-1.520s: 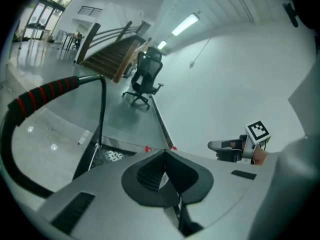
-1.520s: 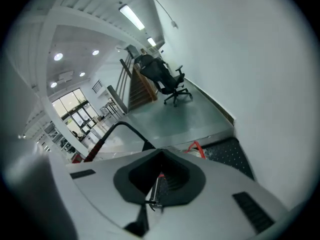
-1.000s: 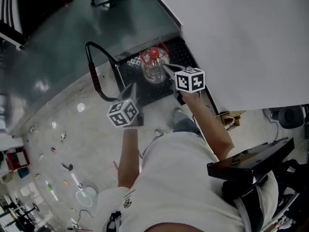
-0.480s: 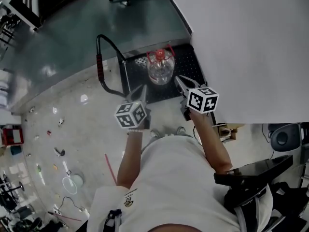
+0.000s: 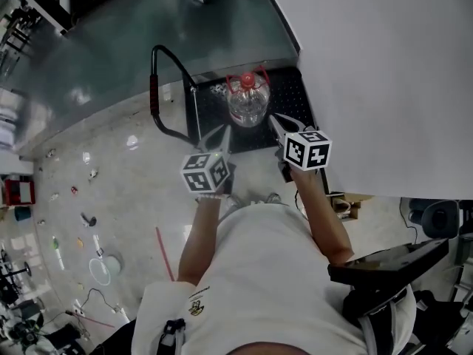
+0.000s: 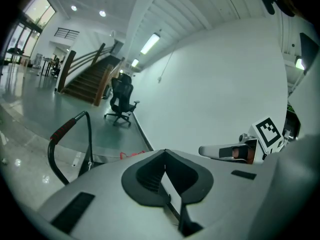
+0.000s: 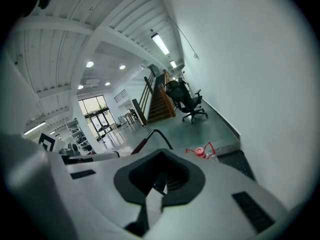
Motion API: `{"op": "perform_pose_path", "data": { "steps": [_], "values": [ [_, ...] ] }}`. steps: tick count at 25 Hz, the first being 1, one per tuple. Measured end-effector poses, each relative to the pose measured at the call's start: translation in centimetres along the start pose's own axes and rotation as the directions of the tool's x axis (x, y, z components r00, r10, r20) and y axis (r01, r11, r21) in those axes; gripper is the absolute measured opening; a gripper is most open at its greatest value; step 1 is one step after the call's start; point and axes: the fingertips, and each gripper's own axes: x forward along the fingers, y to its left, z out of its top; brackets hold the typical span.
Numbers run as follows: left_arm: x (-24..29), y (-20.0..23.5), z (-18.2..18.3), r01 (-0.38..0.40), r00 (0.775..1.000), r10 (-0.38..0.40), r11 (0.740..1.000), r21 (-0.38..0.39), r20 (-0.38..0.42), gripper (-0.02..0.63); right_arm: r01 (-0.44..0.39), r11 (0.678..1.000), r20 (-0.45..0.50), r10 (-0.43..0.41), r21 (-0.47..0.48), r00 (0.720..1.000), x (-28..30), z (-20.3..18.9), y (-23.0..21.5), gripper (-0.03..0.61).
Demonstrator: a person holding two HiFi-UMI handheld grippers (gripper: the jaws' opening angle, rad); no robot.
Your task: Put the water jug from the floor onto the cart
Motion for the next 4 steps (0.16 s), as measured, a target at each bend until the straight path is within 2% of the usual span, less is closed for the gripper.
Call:
{"op": "perform_pose_path", "data": {
  "steps": [4],
  "values": [
    [0.09,0.26,0.19,-0.018,1.000,0.018,1.000,-0.004,0.000,0.003,-0.002,1.000,-0.013,0.002,-0.008,1.000,0.12,-0.06,-0.16,0.014]
  ]
}}
